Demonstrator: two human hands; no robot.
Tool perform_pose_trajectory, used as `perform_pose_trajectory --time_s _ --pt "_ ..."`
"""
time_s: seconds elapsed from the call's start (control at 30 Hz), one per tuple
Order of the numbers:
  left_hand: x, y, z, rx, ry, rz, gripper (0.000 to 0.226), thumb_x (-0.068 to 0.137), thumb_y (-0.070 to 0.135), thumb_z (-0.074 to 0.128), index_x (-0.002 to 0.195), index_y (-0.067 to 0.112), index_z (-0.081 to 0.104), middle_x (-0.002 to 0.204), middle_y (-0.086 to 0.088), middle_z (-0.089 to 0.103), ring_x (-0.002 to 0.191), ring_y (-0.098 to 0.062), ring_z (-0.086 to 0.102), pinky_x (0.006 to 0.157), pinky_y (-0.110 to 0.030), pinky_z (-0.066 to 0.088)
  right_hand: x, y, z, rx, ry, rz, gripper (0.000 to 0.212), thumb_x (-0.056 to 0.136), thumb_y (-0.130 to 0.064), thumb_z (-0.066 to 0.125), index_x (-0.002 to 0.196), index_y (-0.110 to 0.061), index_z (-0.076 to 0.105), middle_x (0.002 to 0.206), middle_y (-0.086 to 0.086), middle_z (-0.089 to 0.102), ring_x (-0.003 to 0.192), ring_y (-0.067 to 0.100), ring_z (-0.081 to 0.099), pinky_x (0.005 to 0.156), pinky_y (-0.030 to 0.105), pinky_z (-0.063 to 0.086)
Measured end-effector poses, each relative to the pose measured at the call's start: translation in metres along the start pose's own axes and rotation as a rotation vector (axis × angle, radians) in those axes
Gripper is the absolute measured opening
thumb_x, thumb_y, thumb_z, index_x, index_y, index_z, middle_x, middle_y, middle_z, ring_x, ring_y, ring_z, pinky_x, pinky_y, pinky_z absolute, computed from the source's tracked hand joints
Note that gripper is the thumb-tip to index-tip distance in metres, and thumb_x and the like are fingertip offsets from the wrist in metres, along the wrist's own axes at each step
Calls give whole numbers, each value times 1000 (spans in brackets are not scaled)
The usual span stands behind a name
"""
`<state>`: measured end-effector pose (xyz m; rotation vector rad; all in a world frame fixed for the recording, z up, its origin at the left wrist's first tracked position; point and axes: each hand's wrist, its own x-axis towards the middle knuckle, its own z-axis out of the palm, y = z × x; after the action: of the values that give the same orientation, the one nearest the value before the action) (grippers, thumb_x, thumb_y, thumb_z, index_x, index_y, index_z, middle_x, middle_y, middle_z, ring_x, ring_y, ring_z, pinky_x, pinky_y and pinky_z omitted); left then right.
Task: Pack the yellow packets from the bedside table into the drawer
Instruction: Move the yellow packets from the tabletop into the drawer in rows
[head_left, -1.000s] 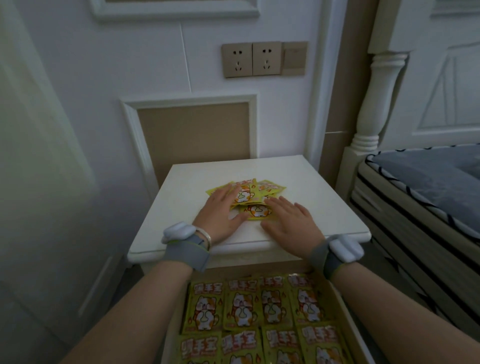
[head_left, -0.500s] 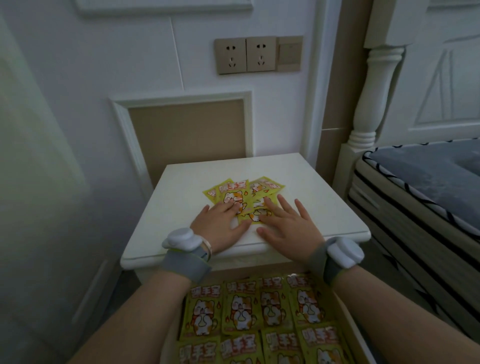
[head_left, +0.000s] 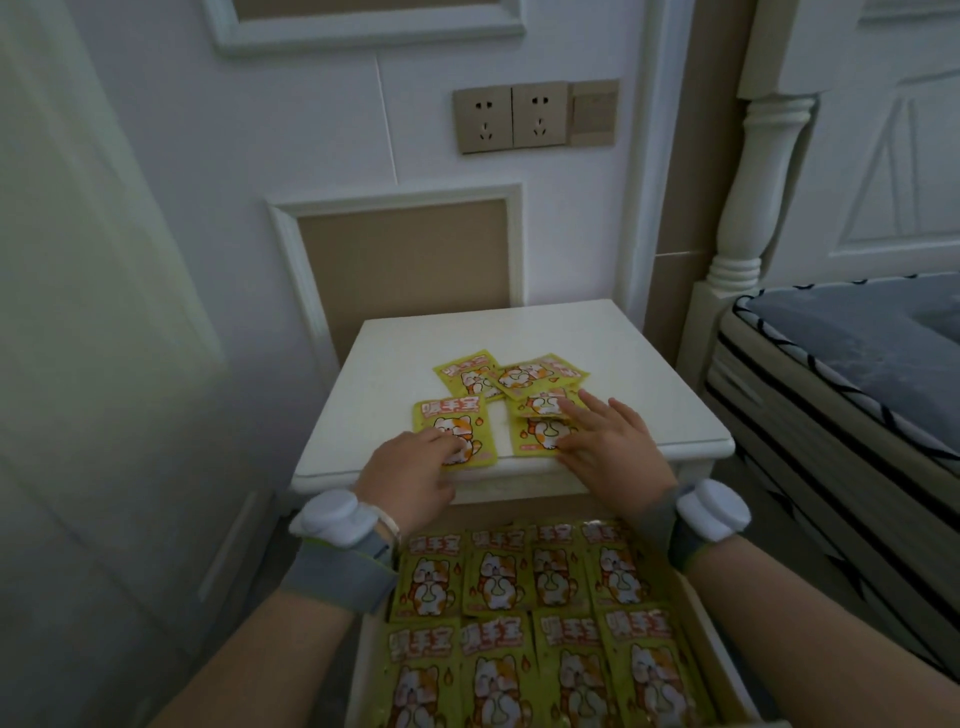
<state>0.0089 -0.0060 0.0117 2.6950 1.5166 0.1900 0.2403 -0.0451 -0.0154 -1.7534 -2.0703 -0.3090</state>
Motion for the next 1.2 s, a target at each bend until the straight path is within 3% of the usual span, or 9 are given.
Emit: perform_pose_trajectory --time_s 0.13,0.3,0.4,0.53,0.7,0.83,0.93,1.03,1.2 --pt "1 -4 -7 -93 8 -10 50 89 30 52 138 31 43 139 4 50 121 -22 50 98 -32 43 2 4 -1 -45 80 -55 15 70 -29 63 63 -23 75 101 2 74 95 26 71 86 33 33" --pt "9 -12 -4 48 -57 39 63 87 34 54 145 30 30 141 4 39 120 -23 44 95 -34 42 3 4 -1 -21 263 -37 30 82 -33 47 73 -18 72 83 3 64 78 23 55 66 32 44" --pt "12 -13 -2 97 33 69 46 94 29 46 139 32 42 132 0 44 113 -24 43 87 -35 44 8 4 -1 69 392 14 28 85 -27 50 78 -10 71 74 10 57 65 30 55 58 34 44" --pt "12 -19 -5 -66 148 2 31 97 30 45 122 34 61 127 0 44 110 -27 42 91 -37 42 10 -2 -8 326 433 168 15 87 -20 62 88 -8 72 85 10 53 74 25 54 66 26 41" --pt "7 -24 -8 -286 107 -91 27 93 29 54 115 23 68 127 -3 50 116 -23 52 102 -32 40 7 -12 -12 511 376 243 5 88 -17 64 86 -14 67 114 -8 45 60 11 57 61 23 45" --pt "1 -20 -11 -308 112 -133 25 91 32 55 105 22 73 115 -2 61 108 -20 57 91 -29 46 2 -16 -10 773 221 306 11 92 -11 56 81 -10 59 108 4 59 78 28 68 66 31 57" --pt "1 -16 -11 -483 166 -196 30 90 29 58 74 10 75 81 -10 71 75 -20 63 73 -31 50 0 -22 -15 906 210 534 25 94 -20 54 76 -6 63 79 7 67 75 21 63 66 18 54" --pt "2 -8 -6 -650 155 -332 33 88 38 61 72 11 74 67 -5 67 45 -5 57 52 -19 45 -1 -21 -16 978 218 706 19 91 -25 59 79 -12 62 75 3 68 72 16 61 63 24 49" --pt "8 4 11 -699 192 -450 44 73 47 74 77 17 41 99 -15 59 68 -28 67 41 -22 45 -10 -18 -16 1027 75 891 24 78 -10 75 90 -15 55 86 14 60 70 26 65 60 33 51"
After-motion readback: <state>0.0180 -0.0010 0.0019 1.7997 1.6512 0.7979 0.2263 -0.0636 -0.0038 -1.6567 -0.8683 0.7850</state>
